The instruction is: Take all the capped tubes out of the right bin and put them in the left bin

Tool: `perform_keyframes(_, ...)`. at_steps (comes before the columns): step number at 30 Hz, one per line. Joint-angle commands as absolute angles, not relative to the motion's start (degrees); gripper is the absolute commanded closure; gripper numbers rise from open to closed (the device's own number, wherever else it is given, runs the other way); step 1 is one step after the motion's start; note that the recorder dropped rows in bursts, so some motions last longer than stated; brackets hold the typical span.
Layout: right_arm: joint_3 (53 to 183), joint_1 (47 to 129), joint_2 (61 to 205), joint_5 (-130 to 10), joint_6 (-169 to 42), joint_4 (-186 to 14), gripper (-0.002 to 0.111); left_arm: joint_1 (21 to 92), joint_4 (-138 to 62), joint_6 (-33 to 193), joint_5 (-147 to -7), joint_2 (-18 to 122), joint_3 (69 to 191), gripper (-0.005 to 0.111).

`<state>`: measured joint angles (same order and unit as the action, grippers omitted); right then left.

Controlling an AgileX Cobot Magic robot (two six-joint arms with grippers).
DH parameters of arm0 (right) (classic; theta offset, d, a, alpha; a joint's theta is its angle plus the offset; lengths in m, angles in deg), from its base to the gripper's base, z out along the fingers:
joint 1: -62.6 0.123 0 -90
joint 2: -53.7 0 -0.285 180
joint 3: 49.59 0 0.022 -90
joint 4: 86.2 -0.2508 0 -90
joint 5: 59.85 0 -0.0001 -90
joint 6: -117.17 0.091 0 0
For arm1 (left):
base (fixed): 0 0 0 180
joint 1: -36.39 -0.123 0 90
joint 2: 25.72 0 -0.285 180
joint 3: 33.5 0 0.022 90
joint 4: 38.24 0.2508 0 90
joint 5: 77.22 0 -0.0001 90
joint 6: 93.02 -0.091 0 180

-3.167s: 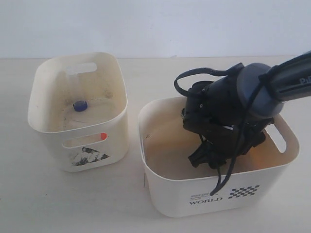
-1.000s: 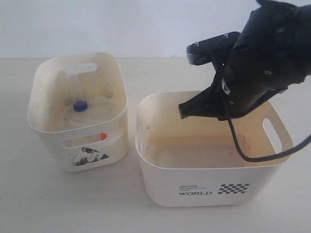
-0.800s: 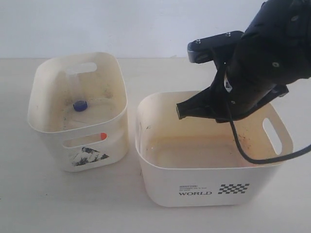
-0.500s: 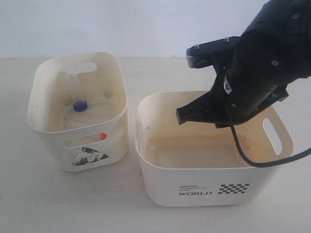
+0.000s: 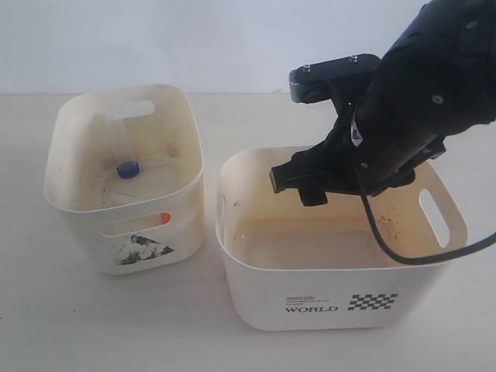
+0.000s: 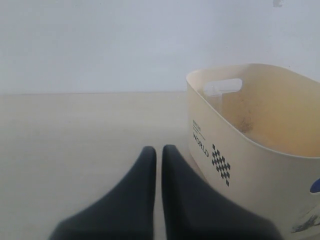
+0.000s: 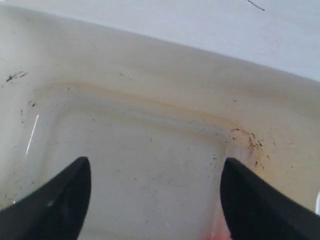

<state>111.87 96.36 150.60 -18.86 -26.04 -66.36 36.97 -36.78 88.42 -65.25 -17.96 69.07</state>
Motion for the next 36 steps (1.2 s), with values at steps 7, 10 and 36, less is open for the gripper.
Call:
perform_keyframes(7, 106.1, 96.3, 151.4, -22.4, -26.3, -66.8, 0.039, 37.0, -37.1, 89.0, -65.6, -17.9, 69.3, 0.102)
perform_keyframes(10, 102.5, 96.3, 153.9, -25.0, -25.9, -66.2, 0.039, 37.0, -37.1, 89.0, -65.6, -17.9, 69.3, 0.102)
perform_keyframes(36, 105.3, 96.3, 152.4, -37.2, -35.4, -86.2, 0.039, 37.0, -37.1, 89.0, -65.6, -17.9, 69.3, 0.102)
